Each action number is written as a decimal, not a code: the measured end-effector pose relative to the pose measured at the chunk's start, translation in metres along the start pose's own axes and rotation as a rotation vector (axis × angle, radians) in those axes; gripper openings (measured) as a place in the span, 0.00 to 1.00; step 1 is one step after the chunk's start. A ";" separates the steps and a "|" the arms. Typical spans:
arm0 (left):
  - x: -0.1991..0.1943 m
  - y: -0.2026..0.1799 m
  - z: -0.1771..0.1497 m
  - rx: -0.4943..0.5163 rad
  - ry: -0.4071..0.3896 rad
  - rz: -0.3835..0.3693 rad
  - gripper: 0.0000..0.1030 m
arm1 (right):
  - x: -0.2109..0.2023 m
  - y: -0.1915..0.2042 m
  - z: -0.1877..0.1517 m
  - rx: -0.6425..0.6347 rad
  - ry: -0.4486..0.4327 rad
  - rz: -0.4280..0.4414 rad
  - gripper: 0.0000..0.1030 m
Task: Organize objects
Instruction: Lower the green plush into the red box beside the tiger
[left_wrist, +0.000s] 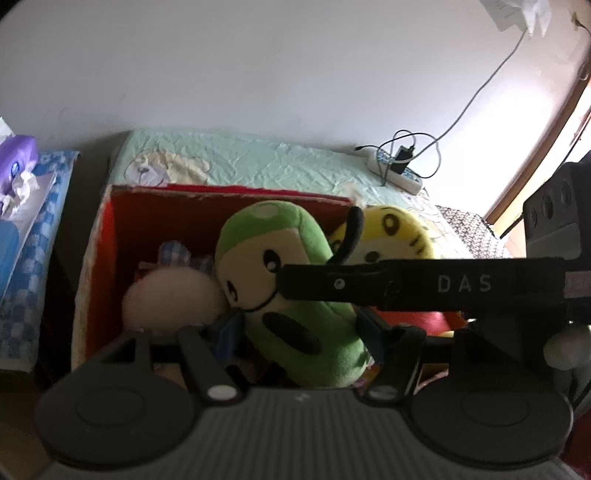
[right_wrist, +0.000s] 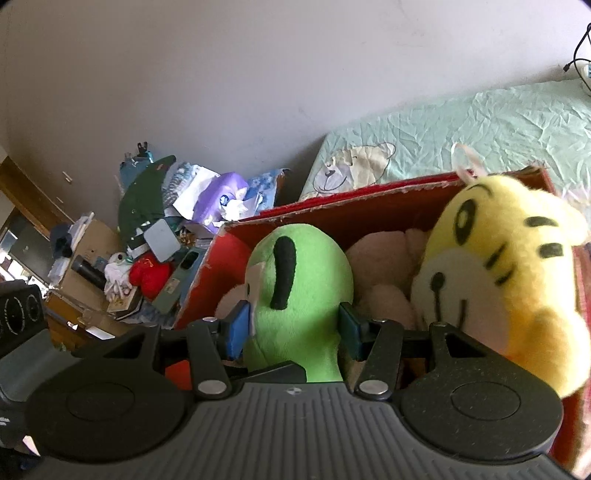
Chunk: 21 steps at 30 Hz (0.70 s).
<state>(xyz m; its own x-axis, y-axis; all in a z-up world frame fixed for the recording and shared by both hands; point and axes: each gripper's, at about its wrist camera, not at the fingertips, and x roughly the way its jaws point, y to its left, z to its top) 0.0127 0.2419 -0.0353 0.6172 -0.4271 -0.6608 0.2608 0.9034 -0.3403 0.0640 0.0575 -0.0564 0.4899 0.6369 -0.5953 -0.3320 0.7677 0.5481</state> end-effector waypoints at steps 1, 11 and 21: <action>0.001 0.002 0.000 -0.001 0.003 0.009 0.68 | 0.004 0.000 0.000 0.008 0.008 0.000 0.53; 0.003 0.028 -0.002 -0.021 0.026 0.052 0.69 | 0.020 -0.005 -0.003 0.040 0.033 0.010 0.54; 0.007 0.017 0.001 0.027 0.035 0.098 0.78 | -0.003 -0.016 -0.004 0.123 0.009 0.043 0.55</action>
<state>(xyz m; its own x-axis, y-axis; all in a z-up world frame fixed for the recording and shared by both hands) 0.0222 0.2542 -0.0445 0.6145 -0.3377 -0.7129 0.2209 0.9413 -0.2554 0.0645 0.0431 -0.0657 0.4702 0.6702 -0.5742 -0.2507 0.7252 0.6412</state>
